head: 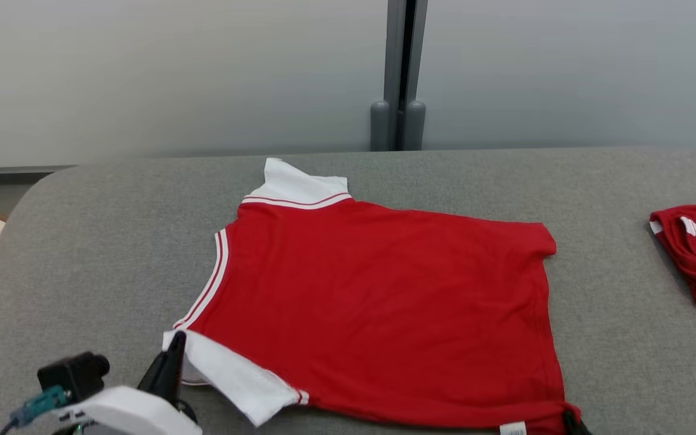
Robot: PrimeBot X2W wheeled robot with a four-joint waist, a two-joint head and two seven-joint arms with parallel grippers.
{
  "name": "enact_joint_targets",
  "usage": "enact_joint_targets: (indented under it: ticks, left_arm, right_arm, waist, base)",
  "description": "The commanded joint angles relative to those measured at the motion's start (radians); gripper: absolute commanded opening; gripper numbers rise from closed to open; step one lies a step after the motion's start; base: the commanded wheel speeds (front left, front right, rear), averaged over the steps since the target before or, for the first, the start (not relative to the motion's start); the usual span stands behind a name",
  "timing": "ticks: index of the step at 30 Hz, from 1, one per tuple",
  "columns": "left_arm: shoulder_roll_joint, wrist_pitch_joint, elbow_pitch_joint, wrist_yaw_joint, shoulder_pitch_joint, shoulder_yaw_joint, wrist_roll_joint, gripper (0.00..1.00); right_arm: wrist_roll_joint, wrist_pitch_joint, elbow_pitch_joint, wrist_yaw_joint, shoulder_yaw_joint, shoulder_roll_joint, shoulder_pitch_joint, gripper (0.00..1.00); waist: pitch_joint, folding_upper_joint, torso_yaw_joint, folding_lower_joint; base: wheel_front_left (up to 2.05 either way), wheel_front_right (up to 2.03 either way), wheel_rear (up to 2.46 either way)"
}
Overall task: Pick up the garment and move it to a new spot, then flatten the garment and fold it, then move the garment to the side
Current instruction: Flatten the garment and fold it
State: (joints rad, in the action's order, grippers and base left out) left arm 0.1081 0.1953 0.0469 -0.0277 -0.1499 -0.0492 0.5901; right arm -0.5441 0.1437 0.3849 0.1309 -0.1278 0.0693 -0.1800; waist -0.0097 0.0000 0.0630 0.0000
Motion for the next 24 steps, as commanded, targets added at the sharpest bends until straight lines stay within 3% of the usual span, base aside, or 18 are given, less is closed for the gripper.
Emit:
enact_joint_targets:
  ticks: [1, 8, 14, 15, 16, 17, 24]
  left_arm:
    - [-0.001, 0.002, -0.01, 0.007, 0.036, 0.005, 0.014, 0.0]
    - [0.013, -0.039, -0.229, 0.057, 0.318, 0.018, 0.037, 0.0]
    - [0.018, -0.056, -0.345, 0.085, 0.418, 0.012, 0.05, 0.0]
    - [0.026, -0.072, -0.391, 0.09, 0.444, 0.012, 0.039, 0.6]
    - [0.029, -0.085, -0.411, 0.094, 0.452, 0.007, 0.032, 1.0]
    - [0.026, -0.1, -0.428, 0.098, 0.456, 0.005, 0.029, 1.0]
    - [0.036, -0.378, -0.415, 0.085, 0.427, -0.006, -0.092, 1.0]
  right_arm:
    - [-0.001, -0.001, -0.002, 0.0, 0.005, 0.002, 0.02, 0.0]
    - [0.006, -0.021, -0.023, 0.0, -0.016, 0.016, 0.181, 0.0]
    - [0.003, -0.027, -0.01, 0.0, -0.042, 0.035, 0.246, 0.0]
    - [0.003, -0.023, -0.003, 0.0, -0.056, 0.039, 0.266, 0.39]
    - [0.002, -0.02, -0.001, 0.0, -0.063, 0.042, 0.273, 0.67]
    - [0.005, -0.014, -0.002, 0.0, -0.069, 0.047, 0.28, 1.0]
    - [0.075, 0.053, -0.074, 0.0, -0.077, 0.096, 0.276, 1.0]
  waist:
    - [0.027, 0.0, -0.016, 0.0]
    - [0.13, 0.0, -0.061, 0.0]
    - [0.16, 0.0, -0.073, 0.0]
    - [0.168, 0.0, -0.075, 0.0]
    - [0.171, 0.0, -0.076, 0.0]
    - [0.173, 0.0, -0.076, 0.0]
    - [0.176, 0.0, -0.061, 0.0]
  base:
    - [0.0, 0.0, 0.0]
    - [0.0, 0.0, 0.0]
    - [0.0, 0.0, 0.0]
    - [0.0, 0.0, 0.0]
    - [0.0, 0.0, 0.0]
    - [0.0, 0.0, 0.0]
    - [0.0, 0.0, 0.0]
